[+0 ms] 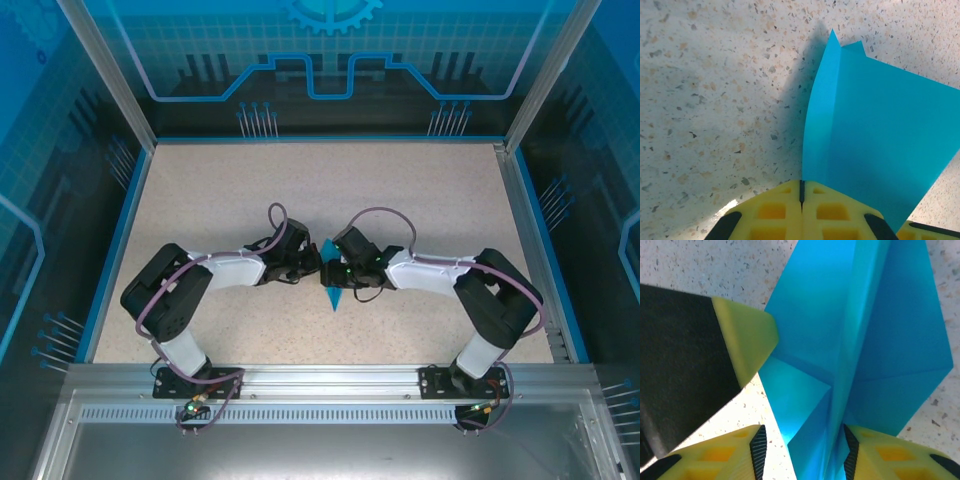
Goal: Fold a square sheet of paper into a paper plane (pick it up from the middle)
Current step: Move the paper plane to the center of the table.
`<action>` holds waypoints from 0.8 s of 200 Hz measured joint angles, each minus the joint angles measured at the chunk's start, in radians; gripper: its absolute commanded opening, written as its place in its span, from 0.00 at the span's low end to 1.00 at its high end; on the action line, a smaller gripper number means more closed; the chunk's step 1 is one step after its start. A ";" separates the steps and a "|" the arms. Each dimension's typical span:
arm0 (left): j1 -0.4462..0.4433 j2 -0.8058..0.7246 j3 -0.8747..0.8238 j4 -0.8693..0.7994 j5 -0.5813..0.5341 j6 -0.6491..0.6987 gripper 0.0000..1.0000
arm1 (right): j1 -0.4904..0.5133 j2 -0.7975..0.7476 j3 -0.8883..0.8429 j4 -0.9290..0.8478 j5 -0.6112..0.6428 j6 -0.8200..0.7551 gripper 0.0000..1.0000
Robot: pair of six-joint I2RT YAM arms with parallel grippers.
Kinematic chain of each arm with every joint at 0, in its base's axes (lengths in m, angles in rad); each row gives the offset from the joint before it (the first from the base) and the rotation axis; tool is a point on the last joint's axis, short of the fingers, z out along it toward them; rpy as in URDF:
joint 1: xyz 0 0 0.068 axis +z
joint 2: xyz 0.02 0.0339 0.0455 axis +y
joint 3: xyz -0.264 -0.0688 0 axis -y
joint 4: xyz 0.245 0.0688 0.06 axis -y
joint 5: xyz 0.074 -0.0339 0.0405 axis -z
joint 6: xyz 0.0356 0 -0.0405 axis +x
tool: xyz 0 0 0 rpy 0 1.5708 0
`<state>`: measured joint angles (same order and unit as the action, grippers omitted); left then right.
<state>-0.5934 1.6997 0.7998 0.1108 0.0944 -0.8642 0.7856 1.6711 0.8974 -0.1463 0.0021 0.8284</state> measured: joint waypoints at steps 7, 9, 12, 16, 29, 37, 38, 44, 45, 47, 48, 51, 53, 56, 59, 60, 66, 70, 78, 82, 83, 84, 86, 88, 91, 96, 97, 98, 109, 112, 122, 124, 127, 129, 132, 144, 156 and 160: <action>0.000 0.000 0.000 0.000 0.000 0.000 0.00 | 0.000 0.006 0.005 0.000 0.002 0.000 0.41; 0.000 0.000 0.000 0.000 0.000 0.000 0.00 | 0.000 0.008 0.006 -0.002 0.003 -0.001 0.40; 0.000 0.000 -0.001 0.000 0.000 0.000 0.00 | 0.000 0.010 0.008 -0.002 0.003 0.003 0.39; 0.002 0.000 -0.001 0.000 0.000 0.000 0.00 | 0.000 0.013 0.010 -0.002 0.006 0.000 0.39; 0.002 0.000 -0.001 0.000 0.000 0.000 0.00 | 0.000 0.025 0.019 -0.004 0.012 0.003 0.37; 0.002 0.000 -0.001 0.000 0.000 0.000 0.00 | 0.001 0.032 0.025 -0.007 0.017 0.006 0.36; 0.002 0.000 -0.001 0.000 0.000 0.000 0.00 | 0.001 0.032 0.026 -0.008 0.017 0.006 0.36; 0.003 0.000 -0.001 0.000 0.000 -0.001 0.00 | 0.001 0.037 0.031 -0.013 0.019 0.006 0.35; 0.003 0.000 -0.001 0.000 0.000 -0.001 0.00 | 0.001 0.038 0.032 -0.013 0.019 0.006 0.35; 0.003 0.000 -0.001 0.000 0.000 -0.002 0.00 | 0.001 0.039 0.033 -0.014 0.021 0.006 0.34; 0.003 0.000 -0.001 0.000 0.000 -0.001 0.00 | 0.002 0.040 0.034 -0.015 0.021 0.006 0.33; 0.004 0.000 -0.002 0.000 0.000 -0.002 0.00 | 0.002 0.042 0.036 -0.018 0.023 0.007 0.33; 0.004 0.000 -0.002 0.000 0.000 -0.002 0.00 | 0.002 0.043 0.037 -0.018 0.024 0.006 0.32; 0.005 0.000 -0.002 0.000 0.000 -0.002 0.00 | 0.002 0.045 0.040 -0.022 0.026 0.006 0.31; 0.006 0.000 -0.002 0.000 0.000 -0.002 0.01 | 0.003 0.047 0.042 -0.023 0.026 0.010 0.30; 0.006 0.000 -0.003 0.000 0.000 -0.002 0.01 | 0.003 0.048 0.043 -0.023 0.028 0.009 0.29; 0.007 -0.001 -0.004 0.000 0.000 -0.002 0.03 | 0.005 0.051 0.048 -0.028 0.034 0.011 0.26; 0.008 -0.002 -0.005 0.000 0.000 -0.002 0.04 | 0.006 0.053 0.051 -0.031 0.037 0.007 0.23; 0.010 -0.005 -0.007 0.000 0.000 -0.002 0.06 | 0.009 0.057 0.059 -0.042 0.045 0.012 0.20; 0.011 -0.006 -0.008 0.000 0.000 -0.002 0.08 | 0.010 0.058 0.063 -0.046 0.048 0.006 0.18; 0.011 -0.007 -0.008 0.000 0.000 -0.002 0.08 | 0.011 0.058 0.064 -0.048 0.050 0.007 0.18; 0.011 -0.007 -0.009 0.000 0.000 -0.002 0.09 | 0.011 0.058 0.064 -0.049 0.051 0.009 0.17; 0.012 -0.008 -0.010 0.000 0.000 -0.002 0.10 | 0.011 0.059 0.066 -0.052 0.054 0.011 0.17; 0.013 -0.009 -0.010 0.000 0.000 -0.002 0.11 | 0.012 0.059 0.068 -0.056 0.056 0.006 0.16; 0.015 -0.011 -0.010 -0.001 0.000 -0.002 0.12 | 0.013 0.059 0.071 -0.062 0.061 0.010 0.16; 0.018 -0.014 -0.011 -0.001 0.000 -0.002 0.14 | 0.013 0.059 0.076 -0.072 0.068 0.006 0.15; 0.019 -0.015 -0.011 -0.002 0.000 -0.002 0.15 | 0.013 0.059 0.077 -0.074 0.070 0.007 0.14; 0.020 -0.016 -0.012 -0.001 0.000 -0.003 0.15 | 0.013 0.059 0.077 -0.077 0.071 0.008 0.14; 0.029 -0.029 -0.012 -0.007 0.000 -0.002 0.19 | 0.014 0.059 0.089 -0.101 0.087 0.005 0.13; 0.032 -0.032 -0.012 -0.008 0.000 -0.004 0.21 | 0.014 0.059 0.093 -0.110 0.093 0.006 0.13; 0.043 -0.050 -0.013 -0.016 0.000 0.000 0.27 | 0.014 0.059 0.106 -0.137 0.109 0.005 0.13; 0.047 -0.055 -0.013 -0.019 0.000 -0.002 0.28 | 0.014 0.059 0.109 -0.144 0.114 0.005 0.13; 0.051 -0.062 -0.013 -0.024 0.000 -0.002 0.30 | 0.014 0.059 0.113 -0.151 0.120 0.005 0.13; 0.052 -0.066 -0.013 -0.026 0.000 0.001 0.30 | 0.014 0.059 0.116 -0.156 0.124 0.004 0.13; 0.058 -0.074 -0.013 -0.029 0.000 -0.004 0.32 | 0.014 0.059 0.120 -0.164 0.129 0.002 0.13; 0.074 -0.106 -0.014 -0.050 -0.002 -0.001 0.37 | 0.014 0.059 0.137 -0.199 0.151 -0.002 0.13; 0.089 -0.136 -0.017 -0.070 -0.012 0.002 0.44 | 0.014 0.059 0.152 -0.230 0.170 -0.006 0.13; 0.093 -0.144 -0.018 -0.078 -0.016 -0.003 0.47 | 0.014 0.059 0.158 -0.242 0.176 -0.009 0.13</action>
<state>-0.5007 1.5555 0.7822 0.0326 0.0780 -0.8677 0.7998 1.7302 1.0554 -0.3882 0.1780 0.8192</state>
